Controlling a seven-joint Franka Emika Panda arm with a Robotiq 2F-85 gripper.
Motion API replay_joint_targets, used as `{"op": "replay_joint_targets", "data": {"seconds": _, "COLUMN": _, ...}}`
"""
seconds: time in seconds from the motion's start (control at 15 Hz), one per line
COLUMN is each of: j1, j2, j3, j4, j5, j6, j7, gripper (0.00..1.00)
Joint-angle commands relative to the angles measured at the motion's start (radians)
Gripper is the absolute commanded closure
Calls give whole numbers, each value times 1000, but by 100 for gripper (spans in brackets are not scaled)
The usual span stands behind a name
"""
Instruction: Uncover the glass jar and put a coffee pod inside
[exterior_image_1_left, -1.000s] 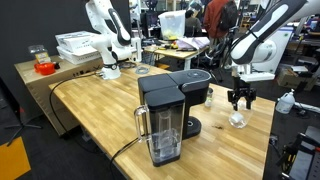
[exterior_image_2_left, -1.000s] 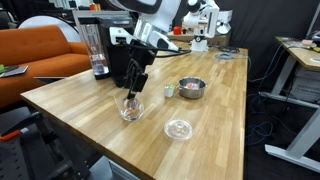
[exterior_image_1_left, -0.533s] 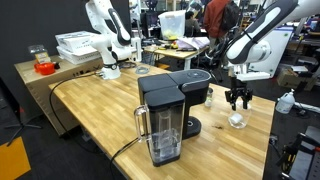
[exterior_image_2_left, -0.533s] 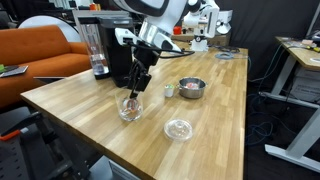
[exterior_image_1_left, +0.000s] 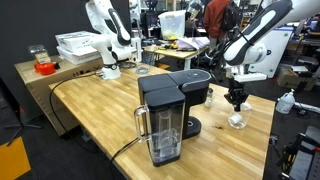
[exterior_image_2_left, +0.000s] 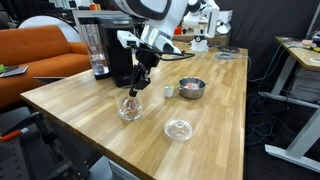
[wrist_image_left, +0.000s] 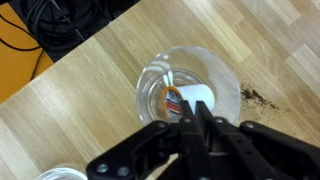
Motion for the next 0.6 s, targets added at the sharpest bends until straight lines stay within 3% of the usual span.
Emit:
{"op": "replay_joint_targets", "data": {"seconds": 0.0, "j1": -17, "j2": -3, "j3": 10, "j4": 14, "j5": 10, "j6": -34, "j7": -27, "gripper": 100}}
{"op": "replay_joint_targets", "data": {"seconds": 0.53, "j1": -24, "j2": -97, "j3": 7, "j4": -46, "j5": 18, "j6": -14, "j7": -52, "gripper": 100}}
